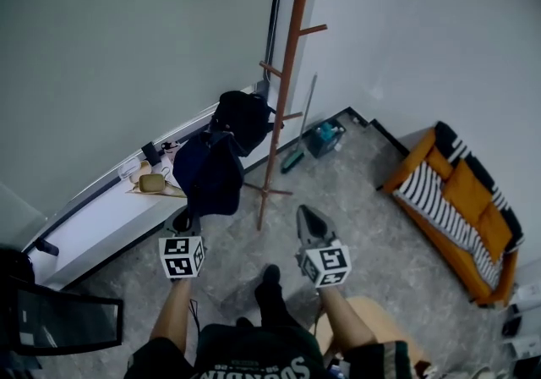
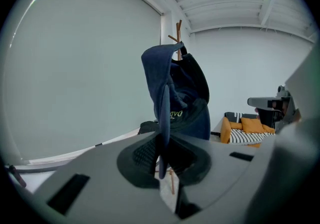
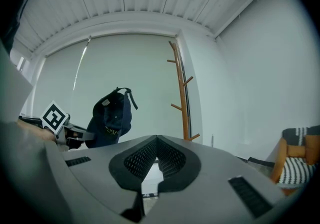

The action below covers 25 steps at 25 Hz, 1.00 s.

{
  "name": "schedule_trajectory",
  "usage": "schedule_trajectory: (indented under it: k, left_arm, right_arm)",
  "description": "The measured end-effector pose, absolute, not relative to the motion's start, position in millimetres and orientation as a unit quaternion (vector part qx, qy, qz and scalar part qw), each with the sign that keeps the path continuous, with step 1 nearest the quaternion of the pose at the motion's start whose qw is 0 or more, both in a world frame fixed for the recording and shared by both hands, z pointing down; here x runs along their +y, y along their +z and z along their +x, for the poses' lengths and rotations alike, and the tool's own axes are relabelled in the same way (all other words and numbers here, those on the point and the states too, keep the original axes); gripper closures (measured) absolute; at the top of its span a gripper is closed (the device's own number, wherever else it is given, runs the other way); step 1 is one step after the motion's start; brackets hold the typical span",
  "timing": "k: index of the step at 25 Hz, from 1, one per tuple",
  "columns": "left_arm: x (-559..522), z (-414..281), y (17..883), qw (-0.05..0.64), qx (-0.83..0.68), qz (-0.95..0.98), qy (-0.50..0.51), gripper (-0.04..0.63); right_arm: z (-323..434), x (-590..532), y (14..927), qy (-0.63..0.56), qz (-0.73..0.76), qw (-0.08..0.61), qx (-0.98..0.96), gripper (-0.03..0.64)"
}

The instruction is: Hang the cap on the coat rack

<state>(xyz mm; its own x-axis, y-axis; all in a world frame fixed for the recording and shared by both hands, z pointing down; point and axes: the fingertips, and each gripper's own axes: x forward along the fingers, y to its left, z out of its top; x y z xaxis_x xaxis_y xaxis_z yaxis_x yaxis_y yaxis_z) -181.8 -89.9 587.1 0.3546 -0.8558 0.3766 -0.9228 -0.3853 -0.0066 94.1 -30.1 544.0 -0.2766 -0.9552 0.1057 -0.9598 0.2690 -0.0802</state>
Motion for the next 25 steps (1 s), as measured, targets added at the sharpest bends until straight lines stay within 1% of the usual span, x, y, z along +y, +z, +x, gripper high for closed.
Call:
schedule_trajectory:
  k: [6,12,19,25]
  left_arm:
    - [-163,-161,579,0.101,-0.551,0.813,0.161,0.580]
    - [-228,-145,559,0.097,-0.565,0.805,0.154,0.580]
    - [-278,-137,540,0.087,-0.586,0.792,0.147,0.580]
    - [-295,-140,531,0.086,-0.598,0.784,0.143,0.580]
  right_arm:
    - [107,-110,529,0.060,0.594,0.024,-0.802,0.621]
    - [117,-185,513,0.054,0.570,0.017,-0.820,0.621]
    - [134,-245,494,0.033,0.556,0.016,-0.830,0.621]
    - [143,-269,491,0.040,0.553,0.014,-0.832,0.621]
